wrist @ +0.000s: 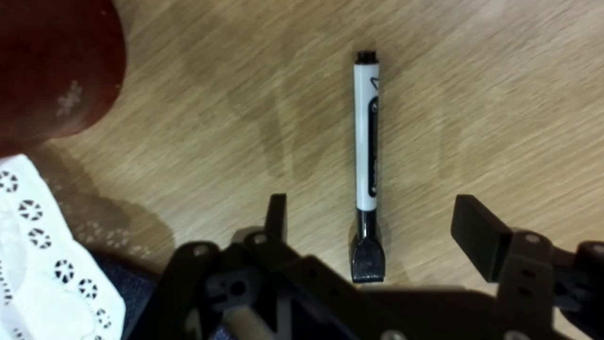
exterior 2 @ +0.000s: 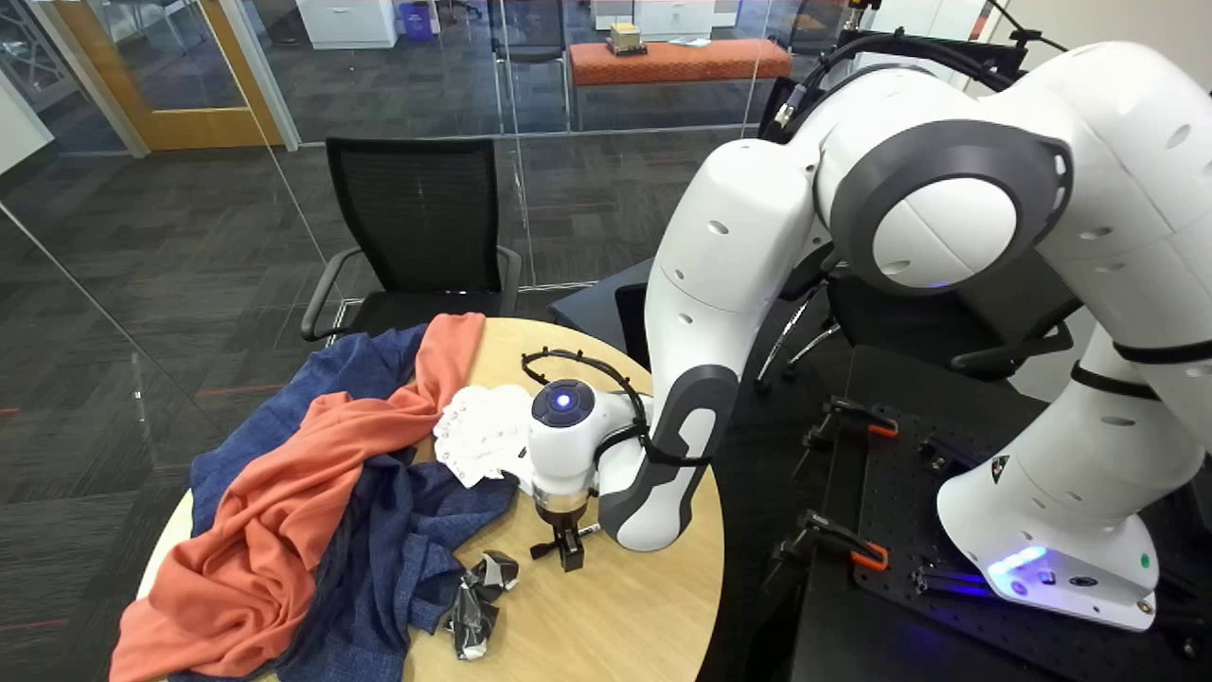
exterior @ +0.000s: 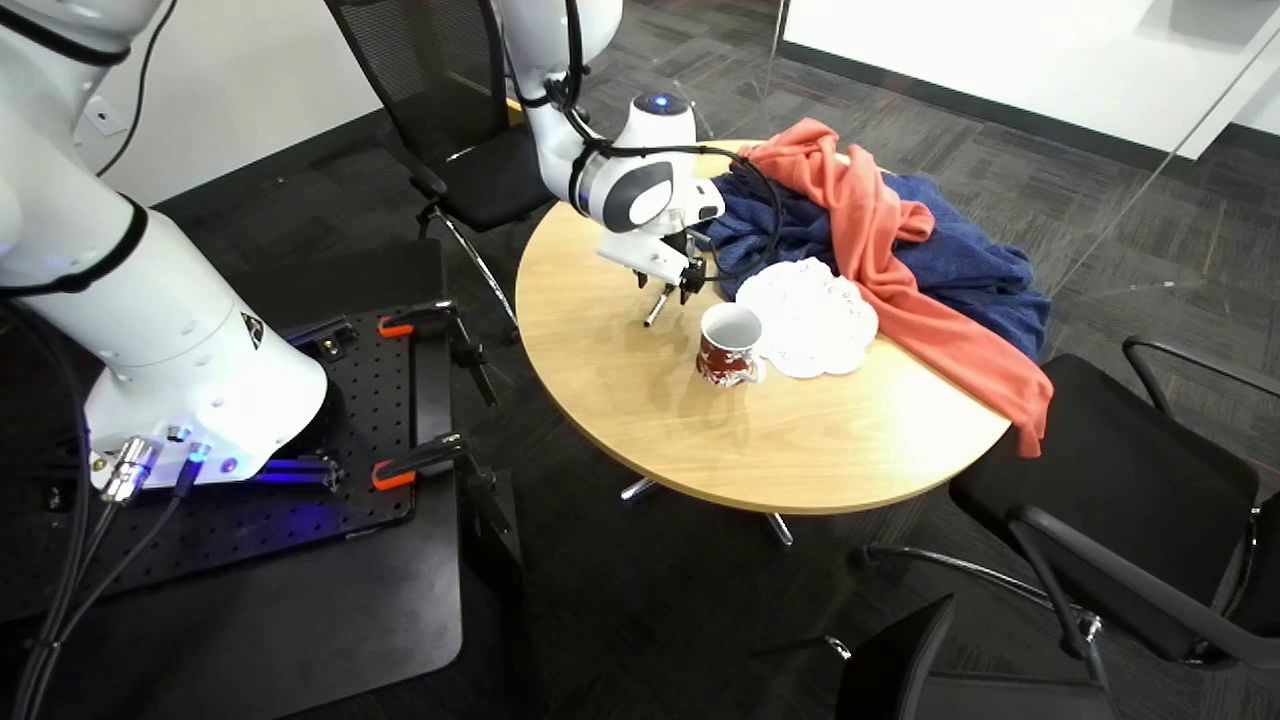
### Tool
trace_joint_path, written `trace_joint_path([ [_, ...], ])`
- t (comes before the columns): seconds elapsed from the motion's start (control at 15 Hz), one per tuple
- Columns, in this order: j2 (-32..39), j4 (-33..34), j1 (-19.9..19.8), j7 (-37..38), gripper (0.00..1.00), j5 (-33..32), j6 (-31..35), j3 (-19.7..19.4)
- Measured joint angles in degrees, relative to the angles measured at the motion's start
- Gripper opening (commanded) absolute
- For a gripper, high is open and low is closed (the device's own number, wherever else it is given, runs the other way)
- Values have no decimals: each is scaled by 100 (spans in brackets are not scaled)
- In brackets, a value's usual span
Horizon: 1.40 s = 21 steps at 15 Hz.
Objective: Pick up the small brush from the mug cup and put it on the table. Pick up the mug cup and slightly move it to the right. Pick up the small brush from the table and put it in the mug cup.
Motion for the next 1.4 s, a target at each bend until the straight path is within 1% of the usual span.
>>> trace_joint_path([
  [0.13, 42, 41, -17, -56, 41, -2, -1, 22],
  [0.27, 72, 74, -33, -70, 27, -2, -5, 42],
  [0.47, 88, 96, -53, -70, 3, -2, -13, 50],
  [0.53, 88, 101, -61, -70, 0, -2, -18, 51],
  [0.6, 88, 107, -67, -70, 0, -2, -18, 49],
  [0.8, 74, 129, -66, -10, 3, 6, -19, 13],
  [1.0, -76, 108, -43, 239, 3, 14, -19, -84],
  [1.2, -460, -30, 97, 590, 3, 17, -18, -272],
  [1.4, -981, -274, 323, 960, 3, 21, -19, -482],
])
